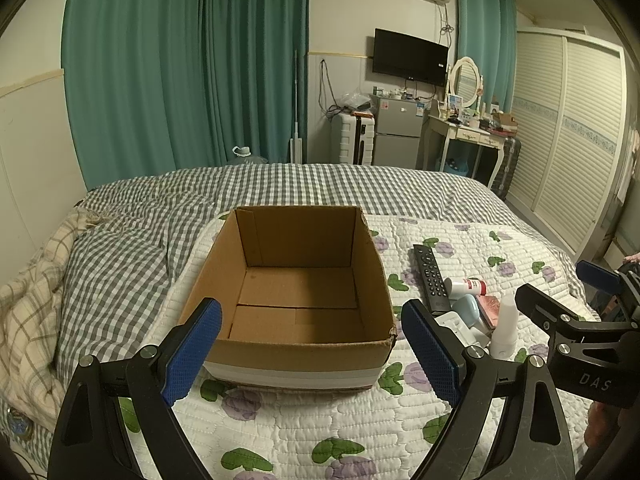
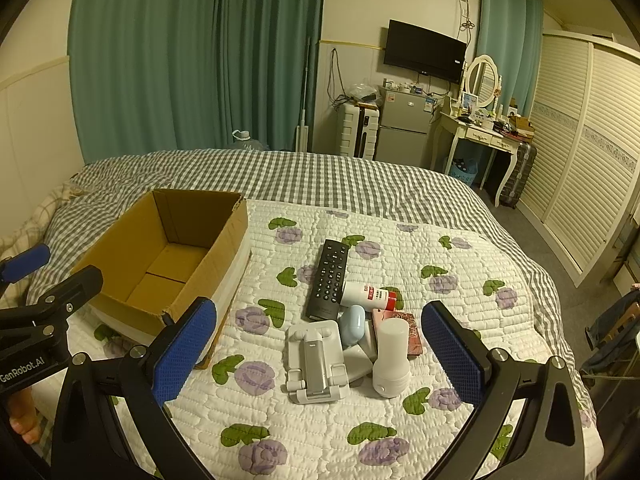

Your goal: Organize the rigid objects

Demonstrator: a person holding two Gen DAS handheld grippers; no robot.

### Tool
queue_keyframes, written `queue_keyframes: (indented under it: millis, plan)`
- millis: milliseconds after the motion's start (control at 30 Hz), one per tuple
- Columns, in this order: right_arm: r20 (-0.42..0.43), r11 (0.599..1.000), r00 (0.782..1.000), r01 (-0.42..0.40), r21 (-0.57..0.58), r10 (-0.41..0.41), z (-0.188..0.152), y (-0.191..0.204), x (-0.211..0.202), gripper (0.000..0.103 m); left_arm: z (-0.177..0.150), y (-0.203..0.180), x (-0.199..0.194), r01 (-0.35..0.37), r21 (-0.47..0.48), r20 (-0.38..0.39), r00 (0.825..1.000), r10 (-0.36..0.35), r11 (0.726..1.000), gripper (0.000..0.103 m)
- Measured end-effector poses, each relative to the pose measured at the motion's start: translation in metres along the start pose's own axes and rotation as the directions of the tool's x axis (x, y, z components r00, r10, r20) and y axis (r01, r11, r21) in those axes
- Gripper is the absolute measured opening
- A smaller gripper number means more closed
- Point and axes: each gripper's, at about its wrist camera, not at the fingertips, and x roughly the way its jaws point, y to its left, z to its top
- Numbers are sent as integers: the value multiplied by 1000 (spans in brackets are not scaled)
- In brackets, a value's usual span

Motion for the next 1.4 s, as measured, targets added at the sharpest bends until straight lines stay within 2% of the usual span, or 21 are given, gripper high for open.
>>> queue_keyframes:
  millis: [1400]
  plan:
    - [0,1000,1000,-1,-2,1,-2,-1,2,103,2,-8,-4,18,4,3,1000,-18,1000,94]
